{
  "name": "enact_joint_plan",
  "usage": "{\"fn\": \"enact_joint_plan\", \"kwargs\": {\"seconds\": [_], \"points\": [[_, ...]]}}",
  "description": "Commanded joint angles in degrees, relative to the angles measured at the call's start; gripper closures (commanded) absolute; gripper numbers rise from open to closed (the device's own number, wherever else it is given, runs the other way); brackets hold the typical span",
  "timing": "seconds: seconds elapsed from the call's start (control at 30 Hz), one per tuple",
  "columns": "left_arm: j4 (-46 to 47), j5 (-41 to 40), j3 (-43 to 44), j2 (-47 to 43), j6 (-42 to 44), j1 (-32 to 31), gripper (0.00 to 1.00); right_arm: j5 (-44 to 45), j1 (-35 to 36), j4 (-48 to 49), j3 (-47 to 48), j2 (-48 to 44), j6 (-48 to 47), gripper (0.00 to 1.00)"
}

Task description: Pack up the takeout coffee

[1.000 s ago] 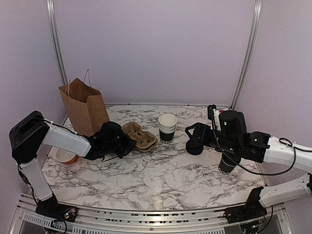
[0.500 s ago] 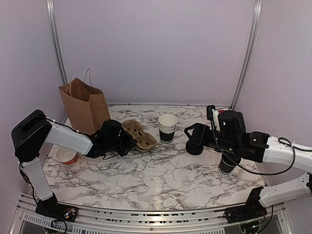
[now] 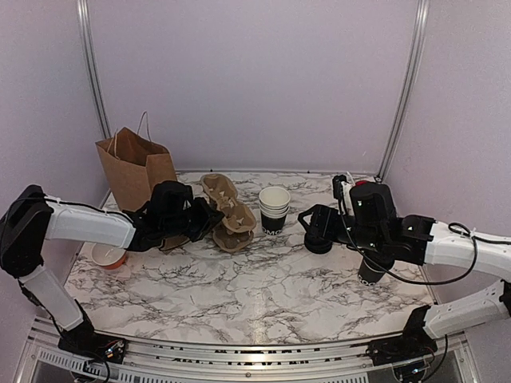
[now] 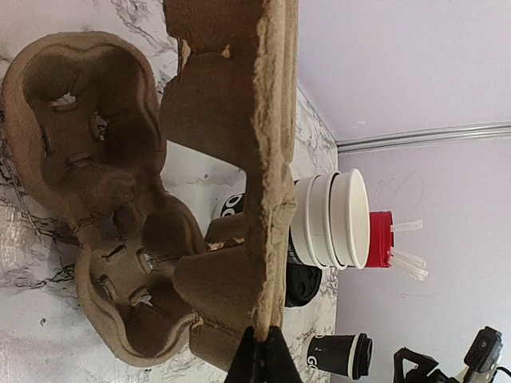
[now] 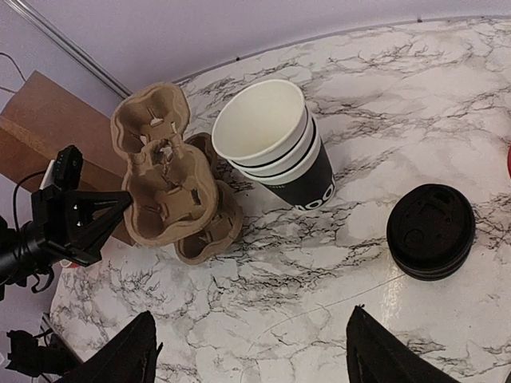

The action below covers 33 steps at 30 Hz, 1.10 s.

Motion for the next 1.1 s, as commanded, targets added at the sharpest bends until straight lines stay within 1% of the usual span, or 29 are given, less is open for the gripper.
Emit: {"fn": "enact_joint_plan", "kwargs": {"seconds": [0.0,0.13,0.23,0.3,0.37,0.43,0.53,0.67,0.77,0.83,0.9,1.07], "points": [[-4.8,1.3,-1.2,-5.5,9.2,-0.2,1.0,-0.8,-0.3,1.8,3.1,1.3,-0.6,0.21],[-9.7,-0.5,-1.1,-9.0,16.0,-1.2,1.0,-1.4,-0.3,1.5,4.7,2.6,-2.6,0.21],[-12.2,-1.3,-0.8,-11.4,22.0,-2.3,1.0,-3.4,-0.2,1.3,6.8,3.6,-7.0,0.22],[-14.4,-0.8,0.4,-12.1,26.9,-3.0,1.0,-4.8,0.0,1.1,8.3,4.3,-11.6,0.22],[-18.9,0.4,2.6,-12.2,31.6,-3.4,1.0,-5.7,1.3,0.4,10.1,4.7,-17.9,0.22],[-23.2,1.2,4.0,-12.8,36.1,-3.7,1.0,-2.4,3.8,-0.2,11.2,4.5,-24.6,0.22],[-27.8,2.7,5.6,-13.6,41.1,-4.0,1.0,1.5,8.0,5.2,7.5,1.9,-34.0,0.23],[-34.8,4.6,9.0,-14.0,47.7,-5.9,1.0,-2.0,10.4,16.3,-0.9,-3.6,-45.3,0.22],[-39.7,4.0,12.1,-14.2,52.8,-8.8,1.0,-4.9,11.3,21.9,-5.3,-7.3,-50.7,0.21],[-42.8,2.9,14.3,-14.1,55.9,-10.7,1.0,-6.8,12.2,23.8,-6.6,-8.0,-53.1,0.21],[-45.4,2.4,16.7,-13.9,58.2,-12.3,1.0,-6.9,13.9,24.7,-7.0,-7.7,-55.4,0.22],[-49.2,0.6,21.2,-13.8,61.3,-15.6,1.0,-0.8,19.1,24.4,-6.8,-3.7,-61.6,0.22]]}}
